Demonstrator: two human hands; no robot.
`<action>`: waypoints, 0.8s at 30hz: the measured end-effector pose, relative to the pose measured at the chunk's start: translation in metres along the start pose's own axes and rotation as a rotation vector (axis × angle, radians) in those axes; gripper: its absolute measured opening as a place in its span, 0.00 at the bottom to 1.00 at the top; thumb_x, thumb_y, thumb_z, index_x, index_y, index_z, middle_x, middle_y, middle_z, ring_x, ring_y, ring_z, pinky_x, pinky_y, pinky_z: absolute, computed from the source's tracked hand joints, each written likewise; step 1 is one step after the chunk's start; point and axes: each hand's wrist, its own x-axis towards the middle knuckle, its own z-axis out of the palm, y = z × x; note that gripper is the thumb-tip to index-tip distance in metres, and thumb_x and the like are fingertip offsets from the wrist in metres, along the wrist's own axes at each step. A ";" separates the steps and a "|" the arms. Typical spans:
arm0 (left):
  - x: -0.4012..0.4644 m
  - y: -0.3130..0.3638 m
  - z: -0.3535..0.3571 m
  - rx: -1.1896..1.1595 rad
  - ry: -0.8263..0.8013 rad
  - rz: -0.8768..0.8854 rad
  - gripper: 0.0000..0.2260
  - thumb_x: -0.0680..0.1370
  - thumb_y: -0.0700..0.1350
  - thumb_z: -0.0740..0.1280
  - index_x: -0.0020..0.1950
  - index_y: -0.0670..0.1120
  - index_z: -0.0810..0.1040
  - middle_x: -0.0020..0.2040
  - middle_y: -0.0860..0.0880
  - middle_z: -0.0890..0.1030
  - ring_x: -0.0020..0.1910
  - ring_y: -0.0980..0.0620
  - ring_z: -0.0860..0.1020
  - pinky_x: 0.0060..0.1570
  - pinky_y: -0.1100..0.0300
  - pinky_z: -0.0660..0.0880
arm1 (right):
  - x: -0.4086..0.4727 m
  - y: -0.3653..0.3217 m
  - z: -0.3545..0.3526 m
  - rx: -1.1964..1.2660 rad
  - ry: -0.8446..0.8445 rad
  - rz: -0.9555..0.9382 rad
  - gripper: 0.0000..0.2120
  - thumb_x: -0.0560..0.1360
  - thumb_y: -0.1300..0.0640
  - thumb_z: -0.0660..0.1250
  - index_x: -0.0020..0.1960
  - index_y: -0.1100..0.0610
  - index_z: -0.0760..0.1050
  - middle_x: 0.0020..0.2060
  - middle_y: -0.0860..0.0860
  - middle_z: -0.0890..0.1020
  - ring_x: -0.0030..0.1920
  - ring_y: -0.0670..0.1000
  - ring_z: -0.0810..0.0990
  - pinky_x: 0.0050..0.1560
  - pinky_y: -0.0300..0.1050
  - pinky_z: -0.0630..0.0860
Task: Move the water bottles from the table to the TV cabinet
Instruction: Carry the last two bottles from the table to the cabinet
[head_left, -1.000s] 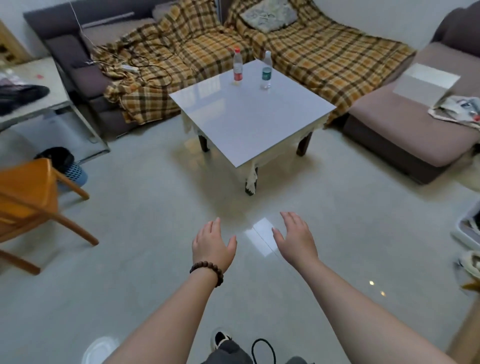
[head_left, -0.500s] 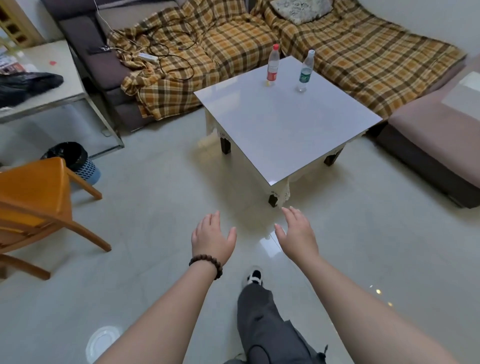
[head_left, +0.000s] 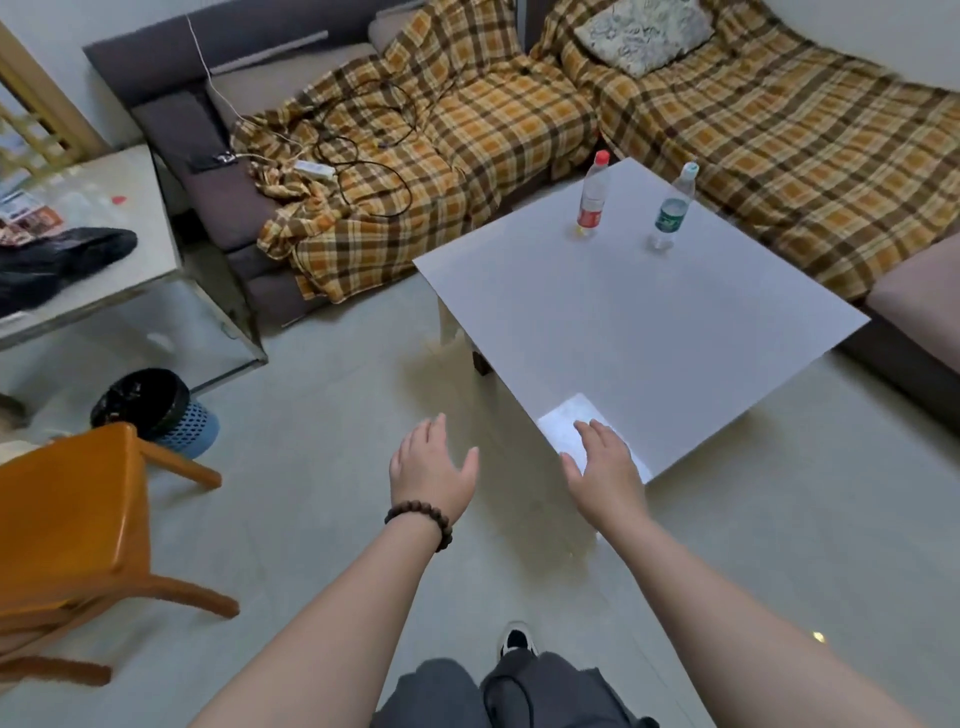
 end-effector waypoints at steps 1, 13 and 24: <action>0.018 0.006 -0.003 -0.004 -0.001 0.010 0.29 0.78 0.56 0.60 0.76 0.47 0.59 0.75 0.48 0.63 0.75 0.49 0.60 0.72 0.50 0.59 | 0.015 -0.005 -0.004 0.007 0.002 0.012 0.25 0.80 0.51 0.58 0.75 0.55 0.61 0.76 0.51 0.61 0.77 0.51 0.55 0.75 0.49 0.57; 0.274 0.067 -0.025 0.004 -0.100 0.244 0.29 0.79 0.56 0.60 0.77 0.46 0.58 0.76 0.48 0.62 0.76 0.50 0.57 0.74 0.51 0.55 | 0.213 -0.047 -0.018 0.056 0.140 0.205 0.25 0.80 0.51 0.57 0.75 0.55 0.60 0.76 0.51 0.61 0.77 0.51 0.55 0.74 0.48 0.57; 0.488 0.150 -0.044 0.121 -0.284 0.508 0.30 0.79 0.57 0.58 0.78 0.46 0.54 0.77 0.48 0.59 0.76 0.49 0.56 0.74 0.51 0.54 | 0.371 -0.097 -0.048 0.172 0.367 0.471 0.24 0.79 0.52 0.59 0.73 0.56 0.63 0.74 0.53 0.64 0.76 0.52 0.58 0.73 0.50 0.60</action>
